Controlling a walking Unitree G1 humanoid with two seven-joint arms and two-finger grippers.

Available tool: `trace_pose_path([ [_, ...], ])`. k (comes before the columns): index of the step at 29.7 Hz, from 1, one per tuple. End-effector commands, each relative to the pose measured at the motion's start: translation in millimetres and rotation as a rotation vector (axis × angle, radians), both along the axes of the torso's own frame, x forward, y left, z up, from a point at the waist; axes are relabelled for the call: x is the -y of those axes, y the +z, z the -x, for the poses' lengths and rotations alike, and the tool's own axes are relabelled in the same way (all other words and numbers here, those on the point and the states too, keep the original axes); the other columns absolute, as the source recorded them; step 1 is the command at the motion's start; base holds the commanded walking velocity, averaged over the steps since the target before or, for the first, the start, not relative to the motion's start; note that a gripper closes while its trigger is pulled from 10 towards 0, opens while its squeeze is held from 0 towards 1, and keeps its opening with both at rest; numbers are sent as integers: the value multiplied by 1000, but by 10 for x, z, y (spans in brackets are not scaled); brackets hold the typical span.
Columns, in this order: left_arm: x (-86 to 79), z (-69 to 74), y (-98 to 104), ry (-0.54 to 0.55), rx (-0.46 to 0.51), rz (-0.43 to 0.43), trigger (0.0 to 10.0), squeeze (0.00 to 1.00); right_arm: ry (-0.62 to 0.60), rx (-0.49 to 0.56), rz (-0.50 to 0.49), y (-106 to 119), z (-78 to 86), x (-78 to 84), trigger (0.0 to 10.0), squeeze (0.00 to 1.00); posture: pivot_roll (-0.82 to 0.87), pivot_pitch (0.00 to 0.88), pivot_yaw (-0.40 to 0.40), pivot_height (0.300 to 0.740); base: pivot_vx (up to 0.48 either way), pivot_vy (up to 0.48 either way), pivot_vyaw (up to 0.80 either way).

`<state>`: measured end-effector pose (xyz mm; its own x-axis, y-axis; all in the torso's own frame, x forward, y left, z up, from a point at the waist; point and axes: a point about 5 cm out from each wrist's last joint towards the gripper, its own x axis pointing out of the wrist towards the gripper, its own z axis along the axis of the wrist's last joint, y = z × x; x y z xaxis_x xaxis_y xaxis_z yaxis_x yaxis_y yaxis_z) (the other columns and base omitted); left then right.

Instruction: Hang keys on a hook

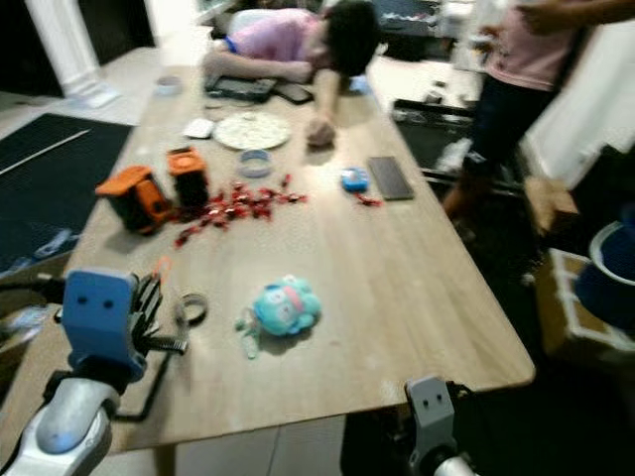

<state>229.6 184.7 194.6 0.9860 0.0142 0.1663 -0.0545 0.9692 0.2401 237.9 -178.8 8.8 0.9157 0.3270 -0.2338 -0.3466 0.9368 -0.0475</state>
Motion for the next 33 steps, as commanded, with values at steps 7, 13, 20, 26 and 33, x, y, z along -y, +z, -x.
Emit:
trace_pose_path([
  [7, 32, 1, -38, -5, -11, 12, 10000, 0, -18, -32, 3, -57, 52, 44, 10000, 0, 230, 164, -57, 740, 0, 0, 0],
  [13, 26, 1, -37, -2, -11, 13, 10000, 0, -14, -31, 3, -55, 49, 34, 10000, 0, 232, 165, -56, 740, 0, 0, 0],
  [20, 25, 5, -45, -2, -14, 13, 10000, 0, -10, -30, 5, -56, 44, 30, 10000, 0, 232, 165, -57, 740, -115, 0, 0],
  [26, 33, 3, -49, -3, -15, 13, 10000, 0, -7, -29, 7, -51, 38, 33, 10000, 0, 231, 162, -59, 740, -445, 0, 0],
  [33, 33, 0, -53, -3, -15, 13, 10000, 0, -6, -28, 8, -46, 31, 34, 10000, 0, 230, 159, -60, 740, -433, 0, 0],
])
